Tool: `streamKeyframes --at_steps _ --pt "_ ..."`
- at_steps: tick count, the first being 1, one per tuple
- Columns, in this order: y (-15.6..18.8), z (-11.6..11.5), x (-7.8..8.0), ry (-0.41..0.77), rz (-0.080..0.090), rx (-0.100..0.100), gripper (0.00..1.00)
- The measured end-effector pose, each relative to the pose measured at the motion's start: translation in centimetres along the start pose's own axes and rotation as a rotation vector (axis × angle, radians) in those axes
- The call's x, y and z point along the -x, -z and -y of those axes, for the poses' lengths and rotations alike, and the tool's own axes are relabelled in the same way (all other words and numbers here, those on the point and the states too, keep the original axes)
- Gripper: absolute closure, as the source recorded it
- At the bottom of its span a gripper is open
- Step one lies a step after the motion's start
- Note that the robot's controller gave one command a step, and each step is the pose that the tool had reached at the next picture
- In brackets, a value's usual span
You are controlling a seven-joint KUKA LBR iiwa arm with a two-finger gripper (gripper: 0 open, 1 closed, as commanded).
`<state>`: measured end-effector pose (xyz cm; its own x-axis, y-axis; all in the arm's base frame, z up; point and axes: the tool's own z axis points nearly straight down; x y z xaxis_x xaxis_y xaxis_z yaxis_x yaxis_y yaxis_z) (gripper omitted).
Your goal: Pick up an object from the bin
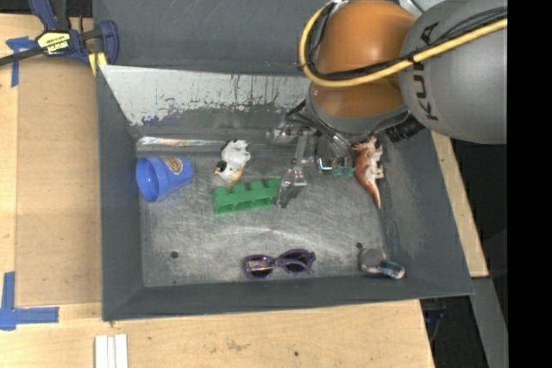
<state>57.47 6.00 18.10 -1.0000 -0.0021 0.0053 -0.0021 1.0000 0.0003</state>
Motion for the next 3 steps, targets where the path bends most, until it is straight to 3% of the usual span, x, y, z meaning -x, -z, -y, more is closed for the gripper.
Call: streamKeyframes --at_steps 1,2,3 --pt "0.5 0.0 0.2 -0.002 0.009 0.000 0.00" --pt "-6.9 -1.4 0.4 0.040 0.013 0.000 0.00" --pt "-10.6 -1.7 0.3 0.047 0.008 -0.001 0.00"
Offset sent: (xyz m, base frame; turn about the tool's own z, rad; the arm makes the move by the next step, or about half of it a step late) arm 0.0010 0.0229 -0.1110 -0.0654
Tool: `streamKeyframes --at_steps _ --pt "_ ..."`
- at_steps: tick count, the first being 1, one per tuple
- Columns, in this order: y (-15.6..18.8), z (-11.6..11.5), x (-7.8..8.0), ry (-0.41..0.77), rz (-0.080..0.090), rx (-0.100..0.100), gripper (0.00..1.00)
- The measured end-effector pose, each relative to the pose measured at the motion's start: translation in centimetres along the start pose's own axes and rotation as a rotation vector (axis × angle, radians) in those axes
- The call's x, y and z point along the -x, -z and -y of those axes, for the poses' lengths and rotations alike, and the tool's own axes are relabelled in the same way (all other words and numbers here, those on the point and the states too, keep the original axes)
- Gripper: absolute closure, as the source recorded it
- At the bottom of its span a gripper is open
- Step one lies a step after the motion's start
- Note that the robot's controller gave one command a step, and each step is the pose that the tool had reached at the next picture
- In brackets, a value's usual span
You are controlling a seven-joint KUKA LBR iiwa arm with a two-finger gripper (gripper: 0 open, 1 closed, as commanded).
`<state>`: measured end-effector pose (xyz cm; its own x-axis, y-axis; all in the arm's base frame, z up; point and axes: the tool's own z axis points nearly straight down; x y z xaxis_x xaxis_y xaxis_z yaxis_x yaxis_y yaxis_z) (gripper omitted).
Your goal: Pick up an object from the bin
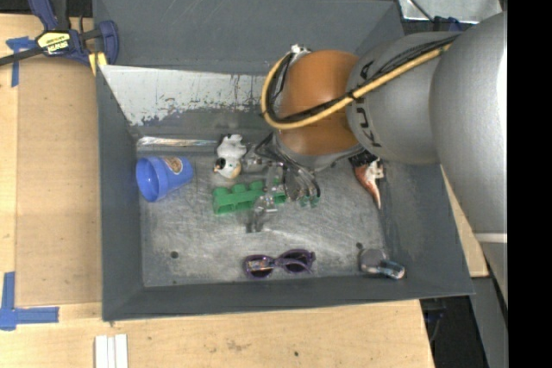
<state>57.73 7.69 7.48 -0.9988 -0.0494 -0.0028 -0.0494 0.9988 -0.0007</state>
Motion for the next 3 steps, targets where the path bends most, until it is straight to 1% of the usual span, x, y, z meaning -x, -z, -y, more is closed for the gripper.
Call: streamKeyframes --at_steps 1,2,3 --pt "3.3 -0.4 -0.5 -0.015 0.000 0.001 0.00" --pt "0.8 -0.1 0.0 -0.004 0.001 0.001 0.00" --pt "0.3 0.0 -0.3 0.036 0.021 0.003 1.00"
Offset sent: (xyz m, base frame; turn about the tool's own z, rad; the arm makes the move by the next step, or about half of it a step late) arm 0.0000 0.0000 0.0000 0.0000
